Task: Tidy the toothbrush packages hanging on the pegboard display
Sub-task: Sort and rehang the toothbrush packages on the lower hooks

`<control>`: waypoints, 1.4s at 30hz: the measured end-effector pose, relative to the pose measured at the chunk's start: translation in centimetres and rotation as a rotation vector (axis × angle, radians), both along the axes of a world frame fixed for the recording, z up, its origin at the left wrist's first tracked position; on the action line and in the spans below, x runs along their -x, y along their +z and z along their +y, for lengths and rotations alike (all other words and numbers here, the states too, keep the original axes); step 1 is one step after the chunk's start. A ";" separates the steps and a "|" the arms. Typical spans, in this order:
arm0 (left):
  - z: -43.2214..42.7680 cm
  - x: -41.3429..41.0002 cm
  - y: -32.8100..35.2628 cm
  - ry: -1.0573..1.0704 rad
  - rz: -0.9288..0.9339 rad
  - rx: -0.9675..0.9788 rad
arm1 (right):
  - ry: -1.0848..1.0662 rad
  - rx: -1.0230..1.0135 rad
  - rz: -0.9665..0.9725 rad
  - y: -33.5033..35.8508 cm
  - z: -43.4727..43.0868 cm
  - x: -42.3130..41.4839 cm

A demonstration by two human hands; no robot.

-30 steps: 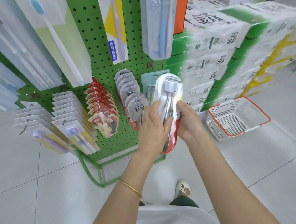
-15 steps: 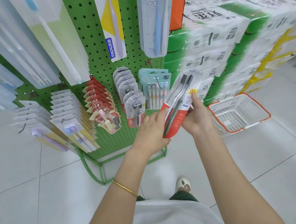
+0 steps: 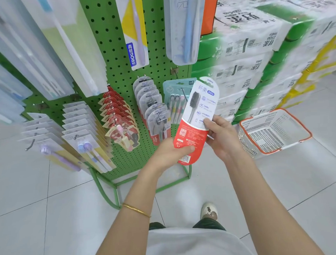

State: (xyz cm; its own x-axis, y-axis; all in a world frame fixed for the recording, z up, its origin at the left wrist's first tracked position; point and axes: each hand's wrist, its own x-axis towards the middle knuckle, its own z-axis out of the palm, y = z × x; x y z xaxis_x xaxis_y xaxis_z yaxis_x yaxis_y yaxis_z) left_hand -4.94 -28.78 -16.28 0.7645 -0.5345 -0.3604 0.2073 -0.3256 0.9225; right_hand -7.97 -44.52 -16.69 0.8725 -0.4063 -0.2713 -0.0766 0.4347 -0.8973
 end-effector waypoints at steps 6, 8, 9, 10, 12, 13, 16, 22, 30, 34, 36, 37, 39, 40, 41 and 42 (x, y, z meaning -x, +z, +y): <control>0.2 -2.3 1.7 0.251 -0.078 0.131 | 0.322 0.000 0.016 -1.2 0.5 0.4; 0.5 -2.9 2.1 0.293 -0.140 0.162 | 0.370 -0.043 0.004 -1.5 0.6 0.3; 0.6 -3.1 2.3 0.308 -0.168 0.176 | 0.394 -0.052 -0.007 -1.6 0.6 0.1; 0.7 -3.1 2.5 0.322 -0.191 0.188 | 0.414 -0.056 -0.012 -1.5 0.6 -0.1; 0.7 -3.2 2.5 0.355 -0.217 0.210 | 0.442 -0.048 -0.015 -1.4 0.5 -0.5; 0.7 -3.2 2.4 0.380 -0.221 0.217 | 0.455 -0.039 -0.007 -1.4 0.4 -0.7; 0.9 -3.5 2.1 0.458 -0.257 0.210 | 0.511 -0.007 0.025 -1.6 0.7 -0.7; 1.3 -4.1 1.9 0.398 -0.146 0.240 | 0.642 -0.199 -0.023 -2.6 2.1 -0.9; 0.9 -4.0 2.2 0.295 -0.155 0.166 | 0.753 -0.187 -0.045 -2.7 3.0 -1.6; 1.9 -5.1 2.1 0.359 -0.326 0.009 | 0.621 -0.030 -0.004 -2.7 2.7 -2.2; 2.8 -5.7 1.8 0.439 -0.377 -0.028 | 0.512 0.102 0.075 -3.1 2.8 -2.7; 3.2 -5.9 1.6 0.469 -0.380 -0.034 | 0.463 0.186 0.122 -3.3 3.1 -3.0; 3.9 -6.1 1.4 0.497 -0.371 -0.050 | 0.383 0.358 0.215 -3.6 3.9 -3.4; 4.1 -6.1 1.4 0.500 -0.365 -0.060 | 0.348 0.424 0.237 -3.8 4.5 -3.6; 4.2 -6.0 1.3 0.498 -0.359 -0.068 | 0.316 0.473 0.244 -4.1 5.1 -3.8; 4.3 -6.0 1.3 0.496 -0.353 -0.074 | 0.290 0.521 0.243 -4.5 5.7 -4.0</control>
